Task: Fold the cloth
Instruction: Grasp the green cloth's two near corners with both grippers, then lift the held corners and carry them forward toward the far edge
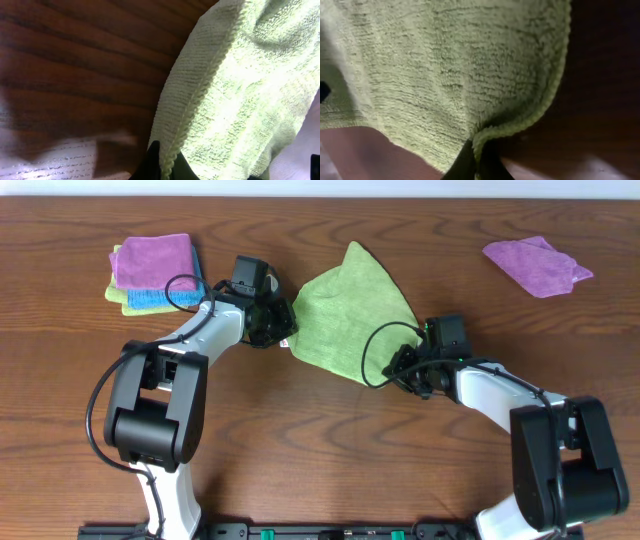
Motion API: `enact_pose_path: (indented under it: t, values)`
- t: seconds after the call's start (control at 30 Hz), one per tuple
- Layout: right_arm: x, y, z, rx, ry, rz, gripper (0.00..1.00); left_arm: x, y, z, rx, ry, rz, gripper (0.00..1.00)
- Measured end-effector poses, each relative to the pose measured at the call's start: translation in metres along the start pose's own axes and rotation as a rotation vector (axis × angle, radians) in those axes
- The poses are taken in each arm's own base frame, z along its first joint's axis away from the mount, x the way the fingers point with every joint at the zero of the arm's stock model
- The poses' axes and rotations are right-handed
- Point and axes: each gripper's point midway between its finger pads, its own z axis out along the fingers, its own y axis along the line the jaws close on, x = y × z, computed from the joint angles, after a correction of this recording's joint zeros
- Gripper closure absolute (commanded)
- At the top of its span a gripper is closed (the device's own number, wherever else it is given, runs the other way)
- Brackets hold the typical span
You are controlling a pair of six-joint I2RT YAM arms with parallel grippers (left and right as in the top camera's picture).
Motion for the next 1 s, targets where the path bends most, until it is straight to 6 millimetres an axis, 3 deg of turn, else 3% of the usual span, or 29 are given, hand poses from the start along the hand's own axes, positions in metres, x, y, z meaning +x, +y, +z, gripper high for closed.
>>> enact_pose_path:
  t: [0.33,0.4,0.5,0.6,0.8,0.9,1.0]
  values:
    - [0.008,-0.003,-0.006,0.014,0.020,-0.032,0.99,0.008,-0.001,-0.004,0.051,0.059,0.024,0.94]
    - [0.014,-0.005,-0.016,0.025,0.023,-0.036,0.99,0.011,-0.001,-0.007,0.077,0.087,0.006,0.94]
    - [0.015,0.009,-0.042,-0.008,-0.017,-0.069,0.99,0.018,0.003,-0.013,0.101,0.137,-0.021,0.94]
    - [0.023,0.014,-0.071,-0.015,-0.033,-0.082,0.99,0.024,0.004,-0.035,0.114,0.162,-0.024,0.94]
    - [0.027,0.019,-0.100,-0.045,-0.070,-0.094,0.99,0.036,-0.027,-0.097,0.167,0.125,0.052,0.94]
    - [0.024,0.029,-0.110,-0.080,-0.106,-0.118,0.99,0.040,-0.032,-0.111,0.171,0.116,0.066,0.94]
    - [0.008,0.046,-0.115,-0.140,-0.178,-0.155,0.99,0.029,-0.039,-0.112,0.197,0.069,0.088,0.94]
